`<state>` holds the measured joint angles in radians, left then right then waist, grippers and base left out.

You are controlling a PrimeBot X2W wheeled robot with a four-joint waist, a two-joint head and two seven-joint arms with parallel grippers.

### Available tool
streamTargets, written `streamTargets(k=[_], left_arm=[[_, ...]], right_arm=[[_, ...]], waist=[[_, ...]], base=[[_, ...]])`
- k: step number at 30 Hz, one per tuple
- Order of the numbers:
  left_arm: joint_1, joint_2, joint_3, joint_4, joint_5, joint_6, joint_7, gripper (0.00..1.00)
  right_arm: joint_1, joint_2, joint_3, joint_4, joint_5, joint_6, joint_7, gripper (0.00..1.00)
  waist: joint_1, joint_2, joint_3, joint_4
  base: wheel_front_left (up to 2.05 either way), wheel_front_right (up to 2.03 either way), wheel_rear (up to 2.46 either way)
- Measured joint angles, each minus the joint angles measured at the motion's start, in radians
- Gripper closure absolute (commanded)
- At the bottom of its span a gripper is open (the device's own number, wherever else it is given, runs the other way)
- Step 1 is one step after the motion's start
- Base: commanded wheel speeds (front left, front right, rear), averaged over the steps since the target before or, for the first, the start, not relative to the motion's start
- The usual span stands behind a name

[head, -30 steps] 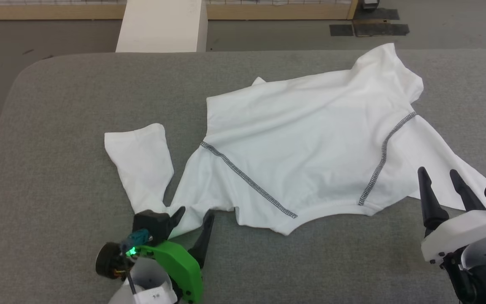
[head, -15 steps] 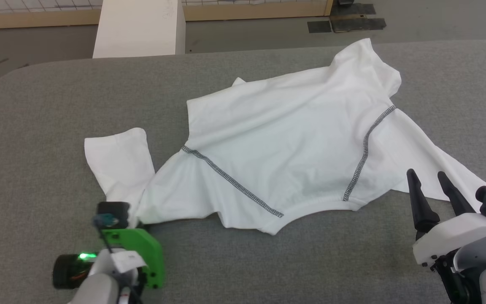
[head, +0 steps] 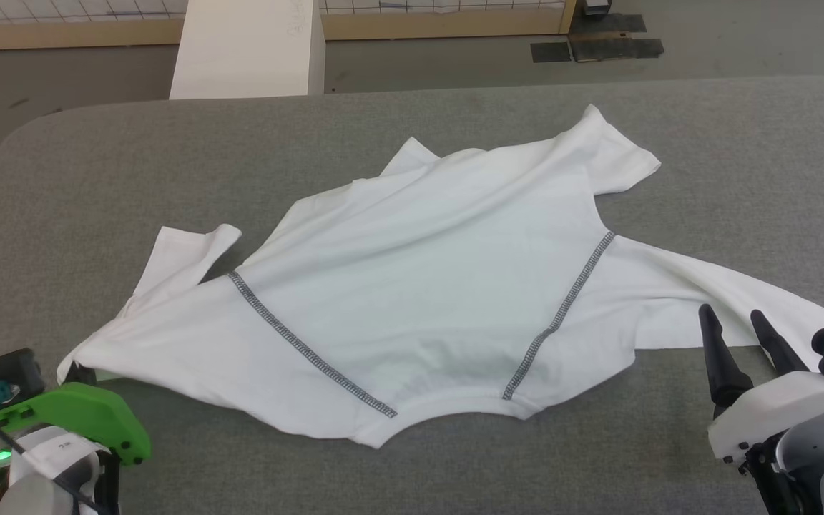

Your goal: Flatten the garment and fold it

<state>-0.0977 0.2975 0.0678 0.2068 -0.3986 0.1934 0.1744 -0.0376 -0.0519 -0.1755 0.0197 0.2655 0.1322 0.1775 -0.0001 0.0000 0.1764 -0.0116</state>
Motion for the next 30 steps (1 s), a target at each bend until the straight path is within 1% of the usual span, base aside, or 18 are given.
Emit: streamTargets(k=[1, 3, 5, 7, 11, 18, 23, 28, 30], left_arm=[[-0.002, -0.003, 0.007, 0.006, -0.013, -0.006, -0.018, 0.00], [-0.006, -0.024, 0.014, 0.011, -0.039, -0.025, -0.054, 0.00], [-0.005, -0.056, 0.019, 0.011, -0.079, -0.042, -0.085, 0.00], [0.000, -0.082, 0.019, 0.009, -0.089, -0.051, -0.114, 0.00], [0.037, -0.108, 0.016, -0.006, -0.091, -0.051, -0.158, 0.00], [0.122, -0.149, -0.002, -0.080, -0.094, -0.043, -0.186, 0.00], [0.126, -0.182, -0.102, -0.125, -0.093, -0.083, -0.151, 0.00], [0.108, -0.210, -0.179, -0.103, -0.095, -0.088, -0.085, 0.00], [0.091, -0.216, -0.194, -0.074, -0.098, -0.078, -0.050, 0.00]], right_arm=[[0.000, 0.000, 0.000, 0.001, -0.004, 0.000, 0.009, 0.00], [0.001, 0.000, 0.001, 0.003, -0.005, 0.000, 0.017, 0.00], [0.003, 0.000, 0.000, 0.001, -0.005, 0.000, 0.018, 0.00], [0.006, 0.000, -0.001, -0.002, -0.005, 0.000, 0.024, 0.00], [0.020, 0.000, -0.013, -0.015, -0.005, 0.000, 0.025, 0.00], [0.026, 0.000, -0.026, -0.044, -0.005, 0.000, 0.035, 0.00], [0.030, 0.001, -0.027, -0.056, -0.005, 0.000, 0.043, 0.00], [0.030, 0.001, -0.012, -0.059, 0.000, 0.000, 0.043, 0.00], [0.030, 0.001, -0.004, -0.060, 0.002, 0.000, 0.046, 0.00]], waist=[[0.0000, 0.0000, 0.001, 0.000], [0.0000, 0.0000, 0.001, -0.002], [0.0000, 0.0000, 0.001, -0.002], [0.0000, 0.0000, 0.000, -0.001], [0.0000, 0.0000, -0.003, 0.009], [0.0000, 0.0000, -0.012, 0.043], [0.0000, 0.0000, -0.015, 0.075], [0.0000, 0.0000, -0.011, 0.085], [0.0000, 0.0000, -0.008, 0.079]], base=[[0.00, 0.00, 0.00], [0.00, 0.00, 0.00], [0.00, 0.00, 0.00], [0.00, 0.00, 0.00], [0.00, 0.00, 0.00], [0.00, 0.00, 0.00], [0.00, 0.00, 0.00], [0.00, 0.00, 0.00], [0.00, 0.00, 0.00]])
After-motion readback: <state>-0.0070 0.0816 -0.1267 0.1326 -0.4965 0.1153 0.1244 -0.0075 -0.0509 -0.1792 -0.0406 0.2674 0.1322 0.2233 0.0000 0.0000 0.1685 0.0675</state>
